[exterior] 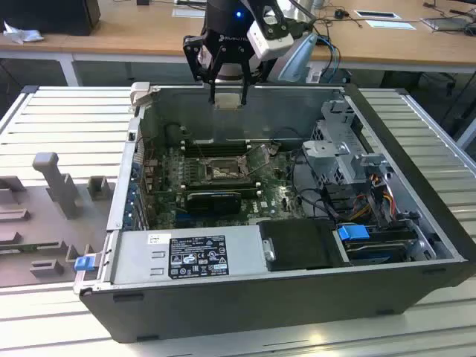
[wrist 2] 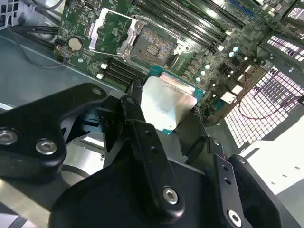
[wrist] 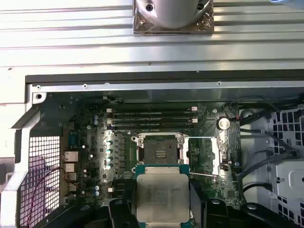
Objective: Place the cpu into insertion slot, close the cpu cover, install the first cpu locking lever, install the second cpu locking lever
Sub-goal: 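Place the cpu into insertion slot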
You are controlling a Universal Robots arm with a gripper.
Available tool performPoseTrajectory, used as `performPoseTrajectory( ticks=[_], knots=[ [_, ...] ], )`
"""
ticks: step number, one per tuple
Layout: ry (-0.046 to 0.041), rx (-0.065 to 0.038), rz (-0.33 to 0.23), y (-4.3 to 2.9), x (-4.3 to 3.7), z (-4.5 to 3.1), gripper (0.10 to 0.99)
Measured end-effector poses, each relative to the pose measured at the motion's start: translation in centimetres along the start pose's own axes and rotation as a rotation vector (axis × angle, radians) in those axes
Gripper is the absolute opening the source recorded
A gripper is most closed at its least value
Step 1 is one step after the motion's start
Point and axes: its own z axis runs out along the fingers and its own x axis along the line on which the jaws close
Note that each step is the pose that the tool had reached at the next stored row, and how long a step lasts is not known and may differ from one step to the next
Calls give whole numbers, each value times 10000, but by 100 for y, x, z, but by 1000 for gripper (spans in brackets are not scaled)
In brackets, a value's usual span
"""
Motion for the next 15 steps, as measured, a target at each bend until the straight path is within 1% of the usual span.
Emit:
performPoseTrajectory(
  ticks=[15],
  knots=[
    [-44, -9, 489, 0, 0, 1, 541]
  ],
)
